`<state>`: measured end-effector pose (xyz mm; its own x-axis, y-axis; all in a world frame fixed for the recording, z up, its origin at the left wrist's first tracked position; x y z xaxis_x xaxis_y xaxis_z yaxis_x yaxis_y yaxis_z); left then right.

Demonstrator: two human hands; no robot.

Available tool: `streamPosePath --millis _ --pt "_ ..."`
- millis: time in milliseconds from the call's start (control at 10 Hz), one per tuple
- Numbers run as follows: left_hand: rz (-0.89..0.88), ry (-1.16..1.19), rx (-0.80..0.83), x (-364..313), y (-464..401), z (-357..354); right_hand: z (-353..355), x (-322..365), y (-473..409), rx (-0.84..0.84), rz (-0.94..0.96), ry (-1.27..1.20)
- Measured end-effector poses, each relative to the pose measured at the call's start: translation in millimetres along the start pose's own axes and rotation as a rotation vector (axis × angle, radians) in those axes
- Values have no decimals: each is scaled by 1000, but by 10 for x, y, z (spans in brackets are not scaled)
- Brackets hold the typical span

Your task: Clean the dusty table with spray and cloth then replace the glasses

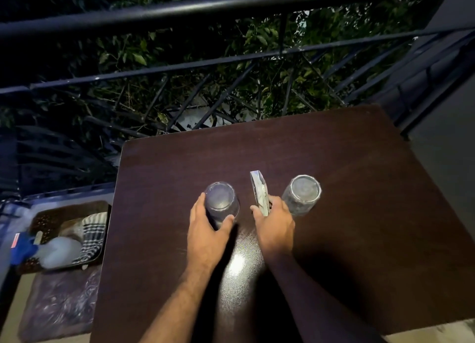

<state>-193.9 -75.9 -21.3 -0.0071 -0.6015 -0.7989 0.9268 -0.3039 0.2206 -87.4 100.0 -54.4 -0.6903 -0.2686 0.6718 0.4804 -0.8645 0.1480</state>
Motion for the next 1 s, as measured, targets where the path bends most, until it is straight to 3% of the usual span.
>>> streamPosePath --millis 100,200,300,400,600,800,900,1000 --pt "-26 -5 13 -24 6 -3 68 52 26 -9 16 33" --pt "-131 -104 25 -106 21 5 367 257 151 -260 230 132" --pt "-224 -234 68 -205 49 -1 547 388 157 -356 393 248" --pt "-272 -354 121 -300 51 -10 616 408 -29 -249 444 337" --pt "-298 -531 115 -662 -58 215 770 473 -430 171 448 524" --pt "-386 -563 65 -1347 -178 515 1118 846 -750 200 437 555" --pt "-375 -432 36 -1639 -245 730 1344 1186 -853 154 482 507" --pt "-403 -444 -17 -1851 -291 894 1531 1497 -881 144 550 499"
Point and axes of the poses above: each hand's wrist, its own y-axis away from the middle knuckle, its own z-axis out of the back of the hand, x = y × z, the point moved 9 cm from there along -y, towards the middle knuckle, and after that the axes turned 2 degrees about y, right-handed, at the moved point
